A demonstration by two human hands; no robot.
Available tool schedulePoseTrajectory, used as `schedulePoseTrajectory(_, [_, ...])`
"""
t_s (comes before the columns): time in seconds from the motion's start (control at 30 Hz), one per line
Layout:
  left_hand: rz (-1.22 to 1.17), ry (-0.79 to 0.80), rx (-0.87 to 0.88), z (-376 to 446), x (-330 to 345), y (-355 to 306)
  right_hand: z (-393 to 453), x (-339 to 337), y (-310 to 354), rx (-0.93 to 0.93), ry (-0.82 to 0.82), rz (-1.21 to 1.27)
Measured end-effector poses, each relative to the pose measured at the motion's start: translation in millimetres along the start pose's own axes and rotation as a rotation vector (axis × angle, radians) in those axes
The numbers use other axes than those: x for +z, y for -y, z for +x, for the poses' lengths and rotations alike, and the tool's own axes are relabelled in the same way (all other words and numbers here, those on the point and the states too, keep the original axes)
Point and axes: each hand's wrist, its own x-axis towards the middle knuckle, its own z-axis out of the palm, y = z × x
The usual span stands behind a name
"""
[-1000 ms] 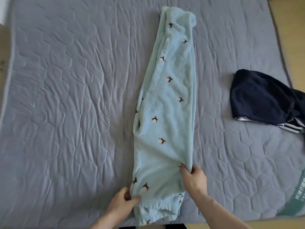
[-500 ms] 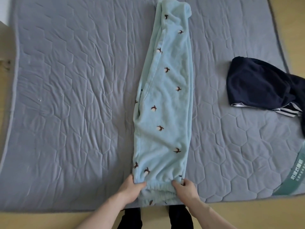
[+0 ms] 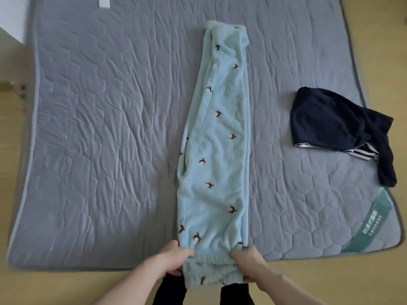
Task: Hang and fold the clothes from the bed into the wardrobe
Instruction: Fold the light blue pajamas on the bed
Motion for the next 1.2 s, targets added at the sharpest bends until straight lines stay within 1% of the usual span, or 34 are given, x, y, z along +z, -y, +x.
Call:
schedulePoseTrajectory(0.13, [-0.097,-0.145,0.176,-22,-25,-42,-5,-30,44,-0.118,-0.125,0.065])
schedulePoseTrajectory(0.23, [-0.184,-0.291,0.314,-39,-51,-92,-16,-59,99,-0.189,-0.136,0.131])
schedulePoseTrajectory(0.3, [-0.183,-0.354,0.416,-48,-68,-129,-22,-80,139,-0.237,-0.120,0.171])
schedulePoseTrajectory(0.33, [-0.193,-0.356,0.467,-50,-76,-149,-25,-90,158,-0.262,-0.102,0.185])
schedulePoseTrajectory(0.43, [-0.341,-0.277,0.543,-58,-98,-209,-32,-113,214,-0.318,-0.066,0.260])
schedulePoseTrajectory(0.5, [-0.409,-0.278,0.569,-63,-114,-248,-33,-126,249,-0.366,-0.056,0.397])
schedulePoseTrajectory(0.6, [-0.567,-0.264,0.623,-59,-133,-296,-29,-143,295,-0.501,-0.030,0.613])
schedulePoseTrajectory(0.67, [-0.647,-0.286,0.656,-46,-143,-314,-19,-146,312,-0.561,-0.025,0.676])
schedulePoseTrajectory(0.7, [-0.619,-0.324,0.649,-35,-146,-317,-13,-143,316,-0.565,-0.044,0.647])
schedulePoseTrajectory(0.73, [-0.535,-0.381,0.626,-21,-147,-315,-3,-139,315,-0.555,-0.086,0.571])
schedulePoseTrajectory(0.8, [-0.270,-0.519,0.521,8,-147,-299,22,-126,303,-0.519,-0.219,0.312])
schedulePoseTrajectory(0.83, [-0.169,-0.559,0.459,21,-146,-288,35,-119,293,-0.509,-0.281,0.164])
schedulePoseTrajectory(0.87, [-0.120,-0.573,0.405,32,-144,-277,48,-112,283,-0.503,-0.318,0.064])
schedulePoseTrajectory(0.9, [-0.113,-0.563,0.360,43,-142,-266,61,-106,273,-0.493,-0.330,0.028])
schedulePoseTrajectory(0.97, [-0.153,-0.503,0.298,62,-135,-247,86,-98,256,-0.451,-0.334,0.056])
schedulePoseTrajectory(1.1, [-0.311,-0.343,0.270,94,-123,-231,122,-86,243,-0.337,-0.275,0.184])
schedulePoseTrajectory(1.2, [-0.414,-0.331,0.263,107,-118,-232,135,-81,238,-0.375,-0.247,0.207])
